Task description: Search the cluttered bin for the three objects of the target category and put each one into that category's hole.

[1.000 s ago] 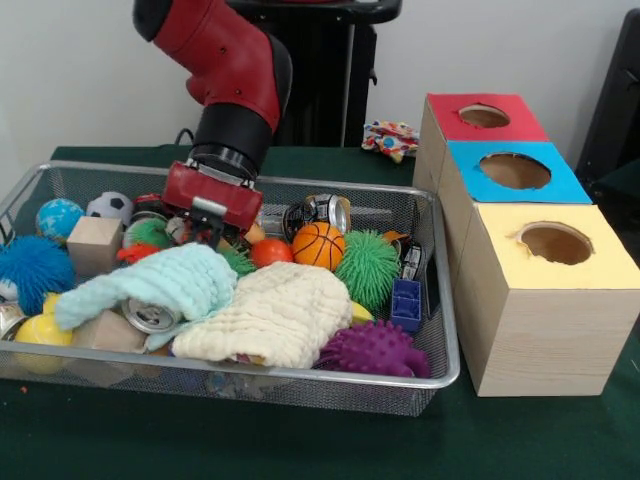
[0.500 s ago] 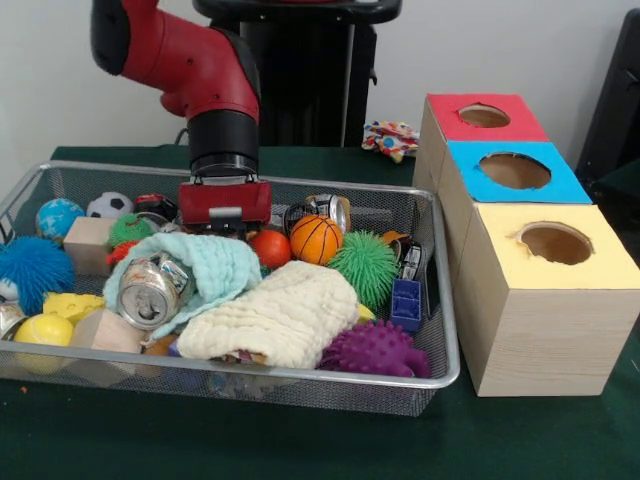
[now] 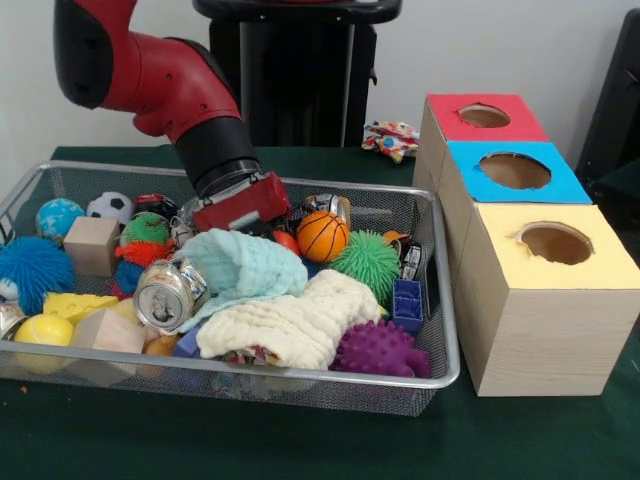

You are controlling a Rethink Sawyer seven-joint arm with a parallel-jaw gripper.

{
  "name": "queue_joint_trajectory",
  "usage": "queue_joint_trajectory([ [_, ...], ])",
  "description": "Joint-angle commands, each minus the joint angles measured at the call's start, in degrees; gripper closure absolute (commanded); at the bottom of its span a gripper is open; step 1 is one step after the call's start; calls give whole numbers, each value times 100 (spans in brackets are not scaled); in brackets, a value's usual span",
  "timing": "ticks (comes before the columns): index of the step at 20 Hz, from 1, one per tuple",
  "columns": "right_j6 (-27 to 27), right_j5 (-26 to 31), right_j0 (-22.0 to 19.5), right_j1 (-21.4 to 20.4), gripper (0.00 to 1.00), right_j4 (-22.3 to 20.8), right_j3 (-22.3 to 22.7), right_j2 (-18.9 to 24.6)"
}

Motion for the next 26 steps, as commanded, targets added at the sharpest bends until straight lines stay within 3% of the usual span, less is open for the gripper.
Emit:
queue_joint_trajectory([
  [1, 3791, 1138, 360, 515, 100, -1419, -257, 1576],
  [3, 3980, 1589, 584, 427, 100, -1567, -246, 1391],
  [6, 4908, 1933, 925, 385, 100, -2194, -345, 1212],
  [9, 5547, 1696, 1080, 415, 100, -2627, -429, 1168],
  [14, 6023, 1072, 1060, 389, 100, -2910, -400, 1291],
  [18, 5373, 712, 899, 468, 100, -2702, -407, 1467],
  [22, 3943, 937, 762, 506, 100, -1931, -279, 1501],
  [25, 3367, 1028, 758, 515, 100, -1473, -123, 1509],
  [26, 3414, 1022, 777, 516, 100, -1429, -111, 1515],
])
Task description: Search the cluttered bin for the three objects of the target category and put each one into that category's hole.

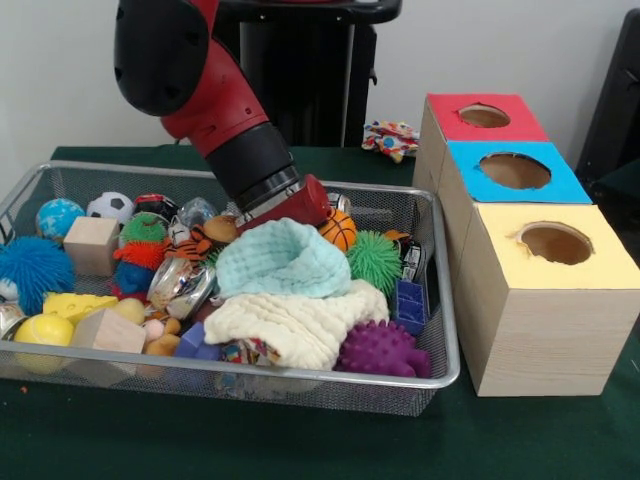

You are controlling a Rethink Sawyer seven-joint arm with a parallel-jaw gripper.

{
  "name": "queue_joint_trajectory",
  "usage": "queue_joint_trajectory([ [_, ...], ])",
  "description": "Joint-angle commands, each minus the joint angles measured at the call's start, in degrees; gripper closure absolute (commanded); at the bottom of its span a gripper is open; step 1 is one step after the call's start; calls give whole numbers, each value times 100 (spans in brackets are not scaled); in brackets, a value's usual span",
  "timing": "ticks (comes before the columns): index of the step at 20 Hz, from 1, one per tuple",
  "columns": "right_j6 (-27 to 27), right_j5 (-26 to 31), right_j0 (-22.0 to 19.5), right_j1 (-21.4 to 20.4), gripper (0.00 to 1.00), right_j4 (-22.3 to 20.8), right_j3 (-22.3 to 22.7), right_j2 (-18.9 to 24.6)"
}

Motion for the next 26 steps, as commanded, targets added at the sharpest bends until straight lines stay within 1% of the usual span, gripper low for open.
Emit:
queue_joint_trajectory([
  [1, -417, -32, 43, 870, 100, 858, 412, 1249],
  [3, -679, 26, 88, 877, 100, 1145, 480, 1196],
  [4, -939, 101, 117, 875, 100, 1390, 526, 1122],
  [5, -1300, 176, 156, 886, 100, 1734, 598, 1020],
  [6, -1788, 254, 215, 911, 100, 2211, 664, 847],
  [7, -2299, 310, 338, 955, 100, 2787, 750, 599],
  [8, -2672, 407, 515, 998, 100, 3266, 773, 281],
  [9, -2934, 472, 709, 1069, 100, 3690, 787, -24],
  [11, -2800, 913, 1014, 1177, 100, 3875, 637, -474],
  [12, -2773, 1039, 1053, 1225, 100, 3884, 514, -610],
  [13, -2657, 1126, 1064, 1275, 100, 3805, 409, -657],
  [15, -2383, 1268, 1011, 1345, 100, 3358, 97, -656],
  [16, -2310, 1395, 1031, 1364, 100, 3236, -17, -730],
  [18, -1878, 1588, 1017, 1356, 100, 2847, -175, -705],
  [20, -1597, 1734, 1012, 1327, 100, 2674, -235, -700],
  [25, -1701, 1832, 1047, 1332, 100, 2925, -183, -770],
  [26, -1885, 1839, 1105, 1339, 100, 3118, -147, -869],
])
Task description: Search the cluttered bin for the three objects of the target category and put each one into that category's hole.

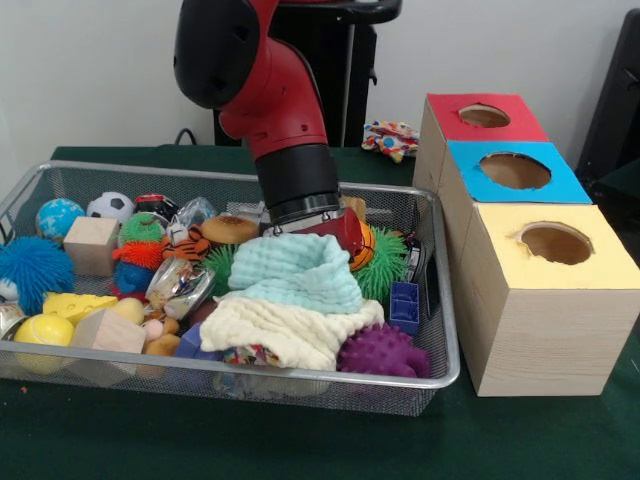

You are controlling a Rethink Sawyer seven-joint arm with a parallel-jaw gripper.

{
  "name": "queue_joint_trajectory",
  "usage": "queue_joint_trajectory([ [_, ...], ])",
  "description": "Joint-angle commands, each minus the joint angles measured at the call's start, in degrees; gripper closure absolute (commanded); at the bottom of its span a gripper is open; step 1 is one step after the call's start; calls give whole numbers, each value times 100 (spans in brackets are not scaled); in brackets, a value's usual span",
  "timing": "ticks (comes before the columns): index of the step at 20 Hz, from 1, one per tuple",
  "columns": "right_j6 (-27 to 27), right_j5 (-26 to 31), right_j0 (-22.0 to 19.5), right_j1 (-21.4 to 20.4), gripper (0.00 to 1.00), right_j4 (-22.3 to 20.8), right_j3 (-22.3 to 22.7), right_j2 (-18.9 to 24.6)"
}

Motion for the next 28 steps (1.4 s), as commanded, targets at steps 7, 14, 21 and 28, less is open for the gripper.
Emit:
queue_joint_trajectory([
  [7, 2326, 1368, 404, 261, 100, -2437, -90, 699],
  [14, 3247, 1460, 927, 362, 100, -3197, -205, 14],
  [21, 4283, 1486, 1303, 841, 100, -3794, -454, -386],
  [28, 6327, 78, 1973, 1580, 100, -4989, -663, -1361],
])
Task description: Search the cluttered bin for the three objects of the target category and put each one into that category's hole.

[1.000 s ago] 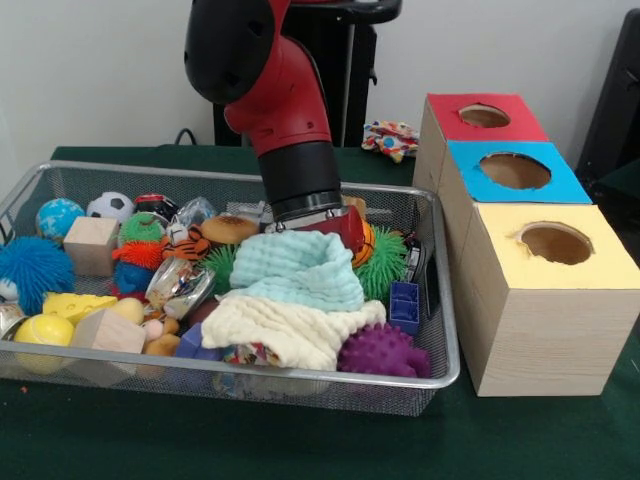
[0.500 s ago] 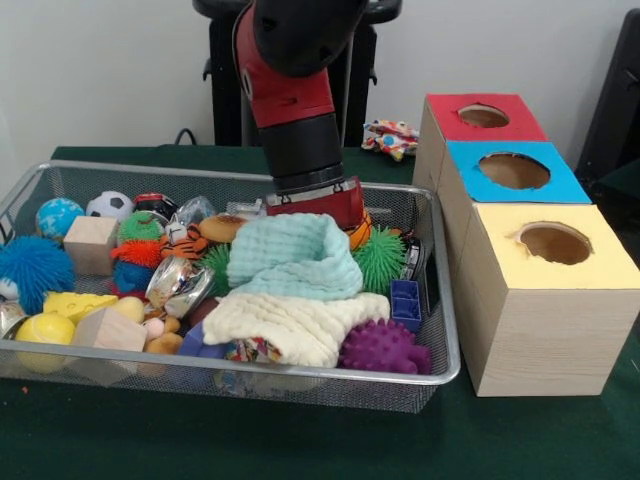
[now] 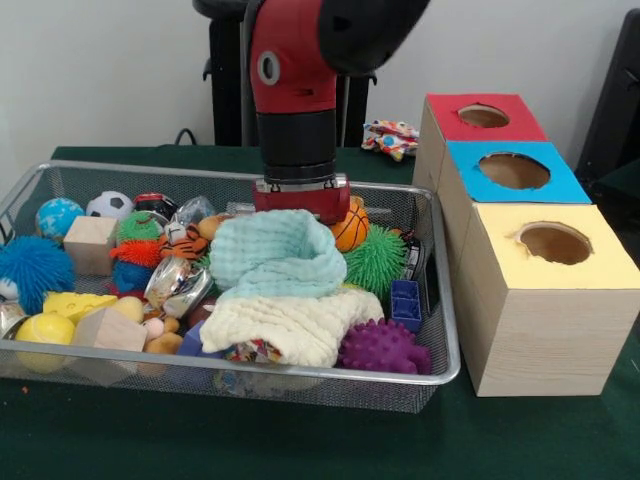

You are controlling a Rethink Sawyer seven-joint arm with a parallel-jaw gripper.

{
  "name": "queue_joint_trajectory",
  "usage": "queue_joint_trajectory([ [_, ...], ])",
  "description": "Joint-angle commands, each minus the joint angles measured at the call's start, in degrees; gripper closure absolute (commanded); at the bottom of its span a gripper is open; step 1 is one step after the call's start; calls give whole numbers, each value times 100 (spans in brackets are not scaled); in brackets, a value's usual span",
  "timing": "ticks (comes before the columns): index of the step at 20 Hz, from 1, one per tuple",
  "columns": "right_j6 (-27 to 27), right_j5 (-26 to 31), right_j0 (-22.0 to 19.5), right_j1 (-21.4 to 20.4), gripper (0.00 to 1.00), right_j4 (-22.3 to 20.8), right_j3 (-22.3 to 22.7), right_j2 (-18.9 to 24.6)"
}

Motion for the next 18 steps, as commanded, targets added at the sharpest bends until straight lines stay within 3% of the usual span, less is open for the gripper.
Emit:
queue_joint_trajectory([
  [1, 3644, -1107, 346, 1217, 100, -1243, -97, -307],
  [7, 3634, -1479, 206, 1133, 100, -1299, -154, -200],
  [8, 3671, -1531, 179, 1107, 0, -1288, -152, -175],
  [13, 3255, -817, 166, 938, 0, -817, 10, -138],
  [18, 1988, 266, 86, 564, 0, -104, 282, -6],
])
